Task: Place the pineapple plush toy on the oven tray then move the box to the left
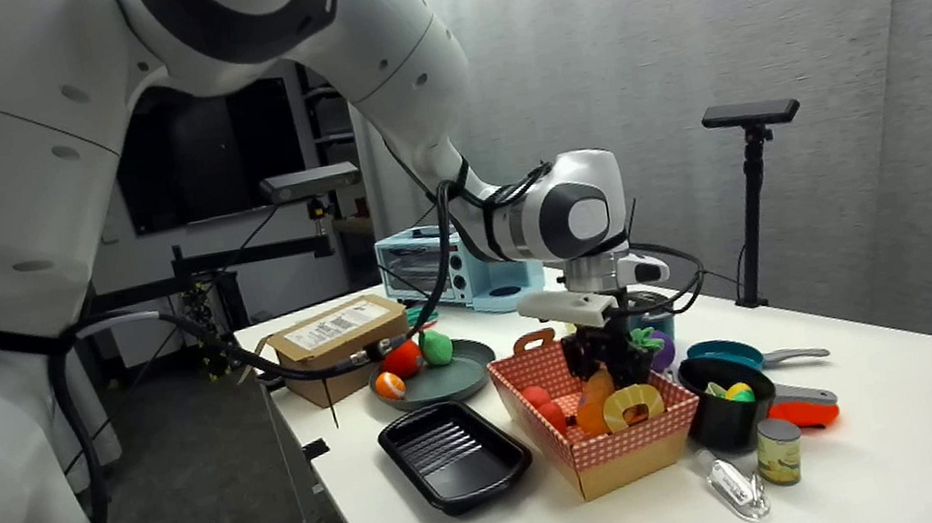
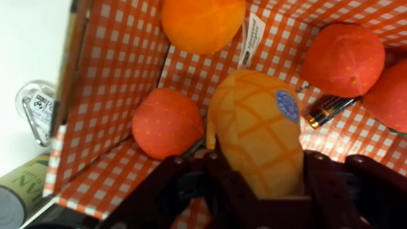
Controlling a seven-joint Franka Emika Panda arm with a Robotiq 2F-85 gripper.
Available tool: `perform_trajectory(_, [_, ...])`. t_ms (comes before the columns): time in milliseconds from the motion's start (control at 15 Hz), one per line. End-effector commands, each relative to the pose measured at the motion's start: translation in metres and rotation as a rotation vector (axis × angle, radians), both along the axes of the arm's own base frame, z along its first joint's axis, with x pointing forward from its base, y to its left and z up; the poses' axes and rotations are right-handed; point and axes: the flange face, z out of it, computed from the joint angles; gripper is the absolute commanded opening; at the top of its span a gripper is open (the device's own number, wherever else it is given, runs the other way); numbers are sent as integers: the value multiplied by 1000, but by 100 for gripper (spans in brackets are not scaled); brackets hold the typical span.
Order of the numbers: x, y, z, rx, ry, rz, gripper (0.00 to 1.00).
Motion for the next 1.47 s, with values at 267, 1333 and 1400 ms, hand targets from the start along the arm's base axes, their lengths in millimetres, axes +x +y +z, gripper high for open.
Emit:
perform_trajectory(267, [-11,45,82,-58,-89,147,4])
perform_trajectory(1333, [-126,228,152,-63,-138,714,6])
perform_trajectory(1400, [-131,235,153,-58,-139,742,6])
